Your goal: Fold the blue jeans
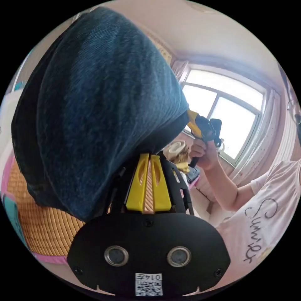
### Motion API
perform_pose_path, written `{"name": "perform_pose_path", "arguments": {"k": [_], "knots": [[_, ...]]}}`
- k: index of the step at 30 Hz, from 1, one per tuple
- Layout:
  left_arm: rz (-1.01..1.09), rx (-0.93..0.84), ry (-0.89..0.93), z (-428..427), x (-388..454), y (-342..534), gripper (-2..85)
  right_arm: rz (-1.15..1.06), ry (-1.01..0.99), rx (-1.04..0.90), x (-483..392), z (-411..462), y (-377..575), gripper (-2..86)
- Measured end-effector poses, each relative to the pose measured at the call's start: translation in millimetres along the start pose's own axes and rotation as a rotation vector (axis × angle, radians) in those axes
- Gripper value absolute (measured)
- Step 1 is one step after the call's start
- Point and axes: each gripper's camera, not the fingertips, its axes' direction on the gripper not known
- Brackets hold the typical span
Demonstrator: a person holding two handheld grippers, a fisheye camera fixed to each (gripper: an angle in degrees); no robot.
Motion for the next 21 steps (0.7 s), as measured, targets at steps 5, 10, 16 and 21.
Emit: {"name": "perform_pose_path", "arguments": {"k": [5, 10, 16, 21], "knots": [[-0.326, -0.256, 0.134, 58.0, -60.3, 109.2, -1.0, 0.541, 0.284, -0.675, 121.0, 82.3, 152.9, 2.5], [-0.407, -0.192, -0.053, 26.7, -103.2, 123.4, -0.9, 0.663, 0.327, -0.532, 141.0, 101.1, 150.3, 4.9], [-0.612, -0.058, -0.185, 6.7, -187.0, 123.1, -0.2, 0.305, 0.592, -0.551, 107.6, 205.7, 45.7, 10.8], [-0.723, -0.018, -0.273, 24.5, -229.3, 119.1, 4.6, 0.216, 0.378, -0.530, 90.6, 288.6, -13.8, 14.2]]}}
